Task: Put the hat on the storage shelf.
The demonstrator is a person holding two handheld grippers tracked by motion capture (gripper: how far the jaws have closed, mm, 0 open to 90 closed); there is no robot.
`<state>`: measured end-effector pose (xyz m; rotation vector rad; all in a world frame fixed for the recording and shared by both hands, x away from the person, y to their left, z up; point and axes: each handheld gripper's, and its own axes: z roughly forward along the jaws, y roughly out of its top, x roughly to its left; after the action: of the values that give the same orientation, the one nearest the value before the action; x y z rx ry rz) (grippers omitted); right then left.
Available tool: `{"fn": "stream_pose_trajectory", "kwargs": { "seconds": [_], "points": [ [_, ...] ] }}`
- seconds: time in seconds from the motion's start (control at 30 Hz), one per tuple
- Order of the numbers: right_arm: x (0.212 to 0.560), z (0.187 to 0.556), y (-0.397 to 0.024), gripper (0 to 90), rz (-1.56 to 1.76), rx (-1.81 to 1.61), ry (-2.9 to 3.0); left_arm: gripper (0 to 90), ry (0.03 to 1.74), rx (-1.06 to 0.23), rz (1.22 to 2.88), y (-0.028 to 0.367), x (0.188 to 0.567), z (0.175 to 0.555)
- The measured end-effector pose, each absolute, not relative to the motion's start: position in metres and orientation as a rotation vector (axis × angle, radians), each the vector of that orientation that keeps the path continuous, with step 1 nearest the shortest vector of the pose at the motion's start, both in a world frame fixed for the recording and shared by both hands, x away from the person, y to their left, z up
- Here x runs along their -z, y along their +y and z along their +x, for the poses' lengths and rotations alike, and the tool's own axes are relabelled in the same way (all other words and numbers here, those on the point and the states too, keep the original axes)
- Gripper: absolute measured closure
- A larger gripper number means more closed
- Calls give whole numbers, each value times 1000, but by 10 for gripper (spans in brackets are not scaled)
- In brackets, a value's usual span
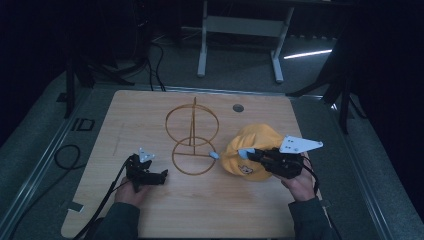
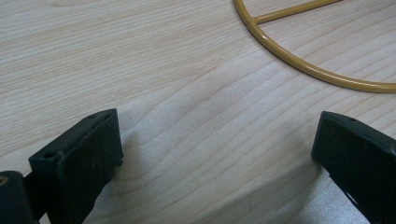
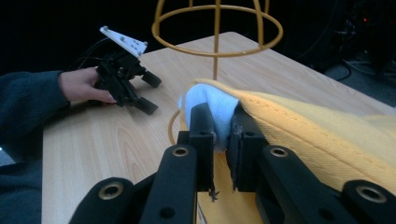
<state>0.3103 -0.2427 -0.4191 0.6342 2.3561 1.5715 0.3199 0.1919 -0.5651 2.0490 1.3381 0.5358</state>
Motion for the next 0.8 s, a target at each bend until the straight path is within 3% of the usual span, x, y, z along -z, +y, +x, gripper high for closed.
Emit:
{"fn": "stream_pose_trajectory", "kwargs": {
  "seconds": [0.17,0.33,0.47,0.8],
  "points": [
    [433,316,-249,790,737,-1540,2330,19,1339,-536,2049,192,565,320],
    [442,318,-266,645,855,-1532,2297,19,1338,-536,2048,192,565,320],
    [443,314,-266,598,840,-1492,2307,19,1338,-536,2050,192,565,320],
    [438,311,-252,536,814,-1287,2324,19,1338,-536,2048,192,565,320]
  ]
}}
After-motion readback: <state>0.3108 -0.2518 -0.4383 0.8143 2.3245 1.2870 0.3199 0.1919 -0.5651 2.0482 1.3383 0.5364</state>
